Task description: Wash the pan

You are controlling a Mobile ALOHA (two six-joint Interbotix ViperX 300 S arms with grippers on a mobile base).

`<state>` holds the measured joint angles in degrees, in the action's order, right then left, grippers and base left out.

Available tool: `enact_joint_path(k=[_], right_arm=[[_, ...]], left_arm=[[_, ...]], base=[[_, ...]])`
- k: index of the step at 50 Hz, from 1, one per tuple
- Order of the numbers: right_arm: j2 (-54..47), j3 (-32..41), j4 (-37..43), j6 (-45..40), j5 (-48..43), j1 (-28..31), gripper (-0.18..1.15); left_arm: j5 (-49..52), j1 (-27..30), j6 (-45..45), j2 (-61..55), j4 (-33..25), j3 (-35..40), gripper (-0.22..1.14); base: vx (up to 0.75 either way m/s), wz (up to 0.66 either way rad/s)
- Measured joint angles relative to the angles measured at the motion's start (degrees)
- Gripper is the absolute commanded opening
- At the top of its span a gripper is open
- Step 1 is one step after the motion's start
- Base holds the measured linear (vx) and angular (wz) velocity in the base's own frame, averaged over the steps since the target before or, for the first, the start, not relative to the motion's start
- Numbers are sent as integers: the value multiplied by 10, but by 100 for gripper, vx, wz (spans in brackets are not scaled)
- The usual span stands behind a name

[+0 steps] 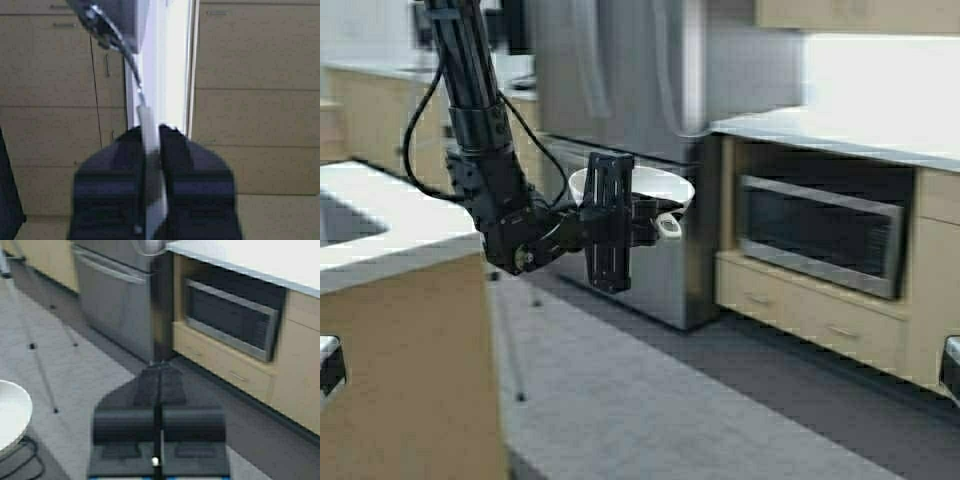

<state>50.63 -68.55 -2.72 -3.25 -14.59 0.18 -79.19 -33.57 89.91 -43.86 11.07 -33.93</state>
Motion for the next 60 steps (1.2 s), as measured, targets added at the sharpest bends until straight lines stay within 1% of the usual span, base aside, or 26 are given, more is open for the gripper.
enact_joint_path(k=[25,40,49,60], right_arm=[[6,-1,0,0,0,2,6],[7,-1,0,0,0,1,6],[10,-2,0,0,0,2,6],[11,-4,0,0,1,2,6]], left_arm=[[0,4,0,3,4,-4,2],[0,3,1,3,4,-8,2],[0,3,3,10,14,-16,2],[0,23,11,22,33,-30,2]], base=[[16,65],[15,43],[16,42],[17,29]])
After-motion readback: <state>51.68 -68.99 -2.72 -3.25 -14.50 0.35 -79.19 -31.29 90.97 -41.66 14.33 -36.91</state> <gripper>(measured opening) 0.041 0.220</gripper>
